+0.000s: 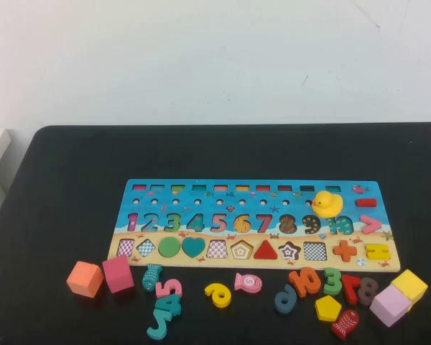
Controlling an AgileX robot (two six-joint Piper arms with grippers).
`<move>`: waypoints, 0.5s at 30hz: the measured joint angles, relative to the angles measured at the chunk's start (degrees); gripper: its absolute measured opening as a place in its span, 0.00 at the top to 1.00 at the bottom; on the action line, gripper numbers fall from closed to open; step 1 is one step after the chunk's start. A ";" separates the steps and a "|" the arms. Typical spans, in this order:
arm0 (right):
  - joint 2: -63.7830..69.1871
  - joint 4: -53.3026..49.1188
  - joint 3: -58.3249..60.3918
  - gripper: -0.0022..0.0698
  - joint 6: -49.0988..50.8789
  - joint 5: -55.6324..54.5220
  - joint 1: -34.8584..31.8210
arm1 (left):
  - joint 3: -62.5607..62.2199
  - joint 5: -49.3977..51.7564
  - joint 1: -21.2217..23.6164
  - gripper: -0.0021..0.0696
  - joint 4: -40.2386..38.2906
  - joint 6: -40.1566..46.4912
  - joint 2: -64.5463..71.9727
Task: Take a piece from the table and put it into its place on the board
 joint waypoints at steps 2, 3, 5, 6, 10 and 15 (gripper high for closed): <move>0.00 0.00 0.00 0.94 0.00 0.00 0.00 | 0.00 0.00 0.00 0.97 0.00 0.00 0.00; 0.00 0.00 0.00 0.94 0.00 0.00 0.00 | 0.00 0.00 0.00 0.97 2.24 0.91 0.00; 0.00 0.00 0.00 0.94 0.00 0.00 0.00 | 0.00 0.00 0.00 0.97 5.94 1.53 0.00; 0.00 0.00 0.00 0.94 0.00 0.00 0.00 | 0.00 0.00 0.00 0.97 6.81 1.83 0.00; 0.00 0.00 0.00 0.94 0.00 0.00 0.00 | 0.00 -1.05 0.00 0.97 5.02 2.29 0.00; 0.00 0.00 0.00 0.94 0.00 0.00 0.00 | 0.00 -4.78 0.00 0.97 -13.99 2.29 0.00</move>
